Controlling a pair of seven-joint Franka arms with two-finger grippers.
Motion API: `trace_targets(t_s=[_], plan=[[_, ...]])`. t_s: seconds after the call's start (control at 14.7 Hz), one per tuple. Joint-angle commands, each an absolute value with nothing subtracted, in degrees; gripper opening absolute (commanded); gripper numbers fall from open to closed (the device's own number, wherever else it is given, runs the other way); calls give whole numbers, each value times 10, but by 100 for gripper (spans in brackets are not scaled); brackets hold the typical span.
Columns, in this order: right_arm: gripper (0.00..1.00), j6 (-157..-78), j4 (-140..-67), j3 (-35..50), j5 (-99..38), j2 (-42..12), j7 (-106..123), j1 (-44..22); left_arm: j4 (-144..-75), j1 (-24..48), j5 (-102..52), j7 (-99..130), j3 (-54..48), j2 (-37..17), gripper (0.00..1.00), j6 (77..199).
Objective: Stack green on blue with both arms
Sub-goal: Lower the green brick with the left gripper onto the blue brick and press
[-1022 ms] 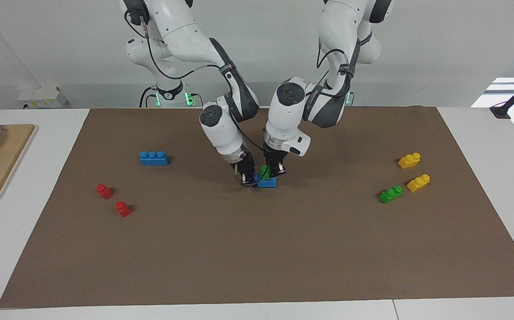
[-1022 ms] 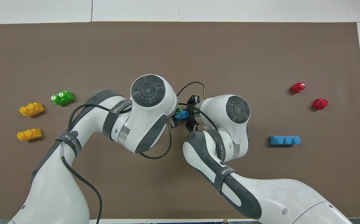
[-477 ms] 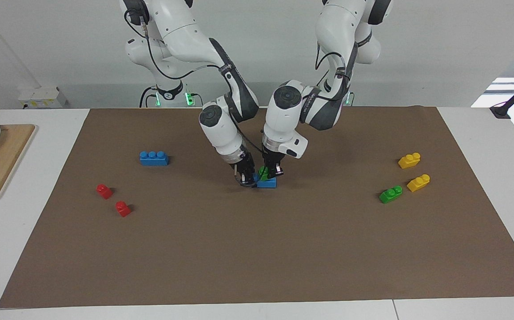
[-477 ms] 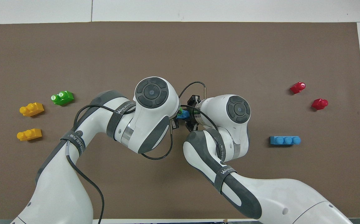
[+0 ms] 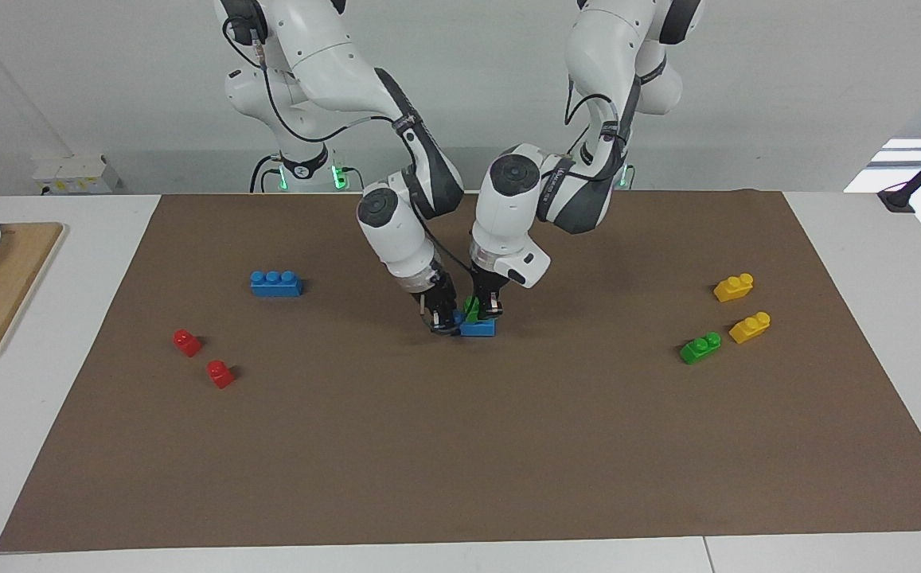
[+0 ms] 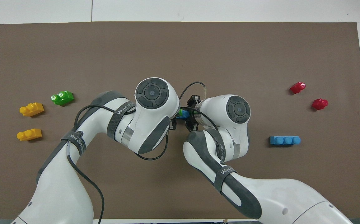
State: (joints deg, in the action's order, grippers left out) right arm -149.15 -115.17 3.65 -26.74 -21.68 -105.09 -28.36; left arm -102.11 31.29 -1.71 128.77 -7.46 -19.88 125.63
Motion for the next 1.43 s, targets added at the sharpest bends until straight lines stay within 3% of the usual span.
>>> trace_targets(t_s=[0.0, 0.95, 1.02, 1.09, 1.16, 1.23, 1.36], plan=[[0, -1512, -1165, 36, -274, -216, -1054, -280, -1050, 321, -9, 1276, -66, -196, 0, 1265], [0, -1512, -1165, 36, -274, -216, -1054, -279, -1063, 320, 9, 1274, -66, -221, 0, 1289], [0, -1512, -1165, 36, -274, -216, -1054, -279, -1063, 318, 17, 1263, -66, -221, 16, 1288], [0, -1512, -1165, 36, -274, -216, -1054, -279, -1063, 317, 17, 1255, -66, -221, 50, 1288], [0, -1512, -1165, 36, -274, -216, -1053, -279, -1063, 316, 17, 1252, -66, -221, 93, 1288], [0, -1512, -1165, 36, -274, -216, -1053, -279, -1063, 316, 17, 1251, -66, -221, 100, 1284], [0, -1512, -1165, 36, -274, -216, -1054, -279, -1062, 317, 17, 1248, -66, -221, 100, 1282]])
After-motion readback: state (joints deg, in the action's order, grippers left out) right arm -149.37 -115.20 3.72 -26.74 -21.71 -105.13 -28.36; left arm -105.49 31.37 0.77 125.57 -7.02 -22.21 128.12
